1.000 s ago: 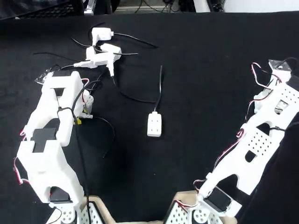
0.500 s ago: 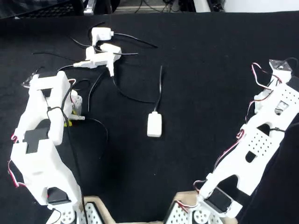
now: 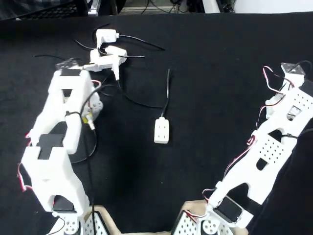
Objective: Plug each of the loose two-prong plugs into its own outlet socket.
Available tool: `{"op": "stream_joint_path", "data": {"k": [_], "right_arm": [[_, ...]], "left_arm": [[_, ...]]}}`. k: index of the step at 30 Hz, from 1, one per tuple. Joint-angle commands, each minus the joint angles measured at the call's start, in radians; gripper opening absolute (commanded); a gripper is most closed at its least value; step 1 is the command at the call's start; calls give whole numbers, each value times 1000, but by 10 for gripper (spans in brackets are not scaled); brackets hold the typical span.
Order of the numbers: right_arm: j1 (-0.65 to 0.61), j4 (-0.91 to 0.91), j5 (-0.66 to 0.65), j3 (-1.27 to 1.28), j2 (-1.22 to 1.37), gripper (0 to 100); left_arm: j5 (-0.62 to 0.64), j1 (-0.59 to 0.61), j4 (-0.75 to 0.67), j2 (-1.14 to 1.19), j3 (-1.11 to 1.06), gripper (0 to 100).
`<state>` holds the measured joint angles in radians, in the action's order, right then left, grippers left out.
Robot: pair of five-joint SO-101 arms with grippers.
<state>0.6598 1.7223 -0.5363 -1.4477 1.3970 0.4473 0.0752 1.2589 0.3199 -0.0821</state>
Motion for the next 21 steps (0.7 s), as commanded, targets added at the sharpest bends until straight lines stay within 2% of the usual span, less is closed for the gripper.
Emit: {"op": "stream_joint_path", "data": {"k": [1, 4, 8, 13, 15, 21], "right_arm": [[-81, 17, -6, 10, 74, 254], [-81, 17, -6, 12, 74, 254], [-81, 17, -6, 12, 74, 254], [-81, 17, -5, 12, 74, 254], [-81, 17, -2, 12, 76, 254], [-83, 34, -3, 12, 76, 254]], "left_arm": [[-103, -36, 12, -23, 22, 29], [-173, -31, 15, -23, -30, 30], [-193, 28, 15, -23, -79, 34], [-195, 99, 8, -23, -110, 187], [-195, 104, 8, -23, -116, 218], [-195, 99, 8, -23, -108, 121]]}}
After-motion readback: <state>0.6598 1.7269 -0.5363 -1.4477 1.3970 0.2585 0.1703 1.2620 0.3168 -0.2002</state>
